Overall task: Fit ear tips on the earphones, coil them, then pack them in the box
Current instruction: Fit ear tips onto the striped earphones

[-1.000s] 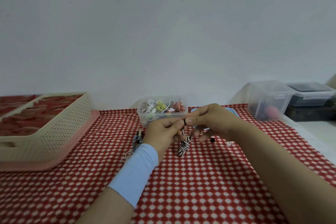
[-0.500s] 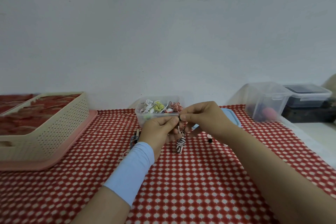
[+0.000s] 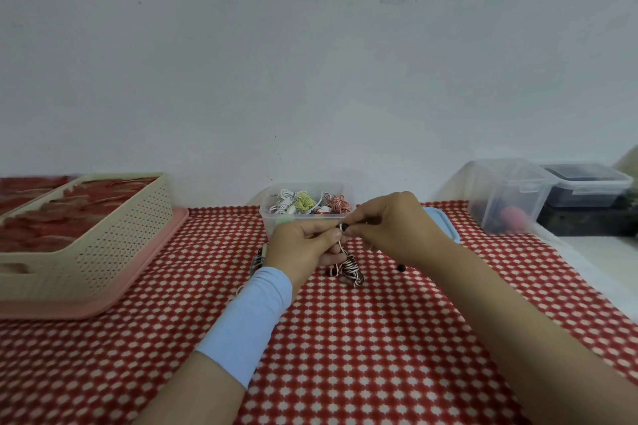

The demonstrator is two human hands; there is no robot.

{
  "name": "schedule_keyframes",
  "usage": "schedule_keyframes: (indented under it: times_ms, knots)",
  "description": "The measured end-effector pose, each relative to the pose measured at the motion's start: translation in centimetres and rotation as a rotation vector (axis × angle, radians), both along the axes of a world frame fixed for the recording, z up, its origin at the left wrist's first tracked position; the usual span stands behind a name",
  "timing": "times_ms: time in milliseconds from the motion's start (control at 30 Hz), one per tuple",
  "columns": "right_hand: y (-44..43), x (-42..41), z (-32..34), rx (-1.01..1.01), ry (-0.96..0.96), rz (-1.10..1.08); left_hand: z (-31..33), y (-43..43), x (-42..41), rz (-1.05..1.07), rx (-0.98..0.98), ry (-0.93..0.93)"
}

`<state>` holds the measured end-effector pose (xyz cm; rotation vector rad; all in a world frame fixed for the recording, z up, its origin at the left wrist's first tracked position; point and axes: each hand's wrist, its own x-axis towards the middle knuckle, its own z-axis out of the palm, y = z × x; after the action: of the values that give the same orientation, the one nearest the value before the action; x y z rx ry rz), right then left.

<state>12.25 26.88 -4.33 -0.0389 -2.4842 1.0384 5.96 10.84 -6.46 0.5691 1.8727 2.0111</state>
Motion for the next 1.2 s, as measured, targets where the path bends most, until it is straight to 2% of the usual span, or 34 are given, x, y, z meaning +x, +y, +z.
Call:
schedule_keyframes:
  times_ms: [67,133,267,400,533,600,767,900,967,1100,1200]
  knots:
    - [-0.2,-0.1,-0.4,0.065,0.055,-0.013,0.2,0.0,0.1,0.042,-0.015,0.079]
    - [-0.4,0.0,-0.7,0.043,0.093,-0.022,0.4,0.0,0.3,0.066,-0.003,0.125]
    - [-0.9,0.2,-0.7,-0.219,0.09,-0.009,0.7,-0.1,0.2,0.068,0.062,0.075]
    - [-1.4,0.3,-0.7,-0.282,0.107,0.023,0.9,-0.3,0.3,0.029,0.001,0.077]
    - [-1.4,0.2,-0.7,-0.178,0.138,-0.002,1.0,-0.4,0.1,0.029,-0.03,0.101]
    - [-1.4,0.1,-0.8,-0.139,0.147,-0.018,0.9,-0.3,0.1,0.068,-0.042,0.155]
    - [-2.0,-0.1,-1.0,-0.398,0.067,0.001,0.0,0.1,-0.2,0.176,-0.1,0.372]
    - [-2.0,-0.2,-1.0,-0.478,-0.032,-0.013,-0.5,0.2,-0.3,0.226,-0.189,0.493]
    - [-1.8,-0.3,-0.8,-0.421,-0.018,-0.034,-0.4,0.2,-0.2,0.21,-0.187,0.458]
    - [-1.7,-0.4,-0.8,-0.297,0.076,-0.064,-0.1,0.1,-0.1,0.158,-0.097,0.248]
    - [-1.5,-0.2,-0.5,-0.209,0.061,-0.027,-0.1,0.0,-0.2,0.151,-0.136,0.245]
